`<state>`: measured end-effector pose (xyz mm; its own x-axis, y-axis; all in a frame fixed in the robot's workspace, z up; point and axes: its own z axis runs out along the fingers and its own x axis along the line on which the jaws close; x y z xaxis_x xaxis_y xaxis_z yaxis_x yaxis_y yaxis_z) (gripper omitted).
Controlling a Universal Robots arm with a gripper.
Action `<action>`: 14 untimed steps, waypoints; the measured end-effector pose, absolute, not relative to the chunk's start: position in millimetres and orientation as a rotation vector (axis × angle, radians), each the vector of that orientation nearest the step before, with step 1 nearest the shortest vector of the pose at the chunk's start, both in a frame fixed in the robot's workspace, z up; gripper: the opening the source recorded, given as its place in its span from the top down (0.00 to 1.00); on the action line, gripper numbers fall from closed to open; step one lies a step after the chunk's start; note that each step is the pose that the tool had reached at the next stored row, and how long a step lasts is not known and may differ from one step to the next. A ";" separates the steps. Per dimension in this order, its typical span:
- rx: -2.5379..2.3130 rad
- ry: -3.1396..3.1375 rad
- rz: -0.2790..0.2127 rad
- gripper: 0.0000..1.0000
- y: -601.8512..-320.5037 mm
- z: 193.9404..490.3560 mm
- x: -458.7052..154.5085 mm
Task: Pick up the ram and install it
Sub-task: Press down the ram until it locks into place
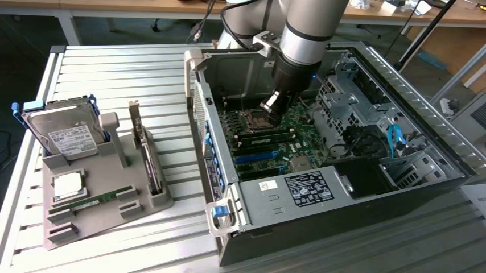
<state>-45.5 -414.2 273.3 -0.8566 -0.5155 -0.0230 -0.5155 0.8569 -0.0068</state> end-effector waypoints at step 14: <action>-0.438 3.087 -0.006 0.89 -414.2 273.0 -45.5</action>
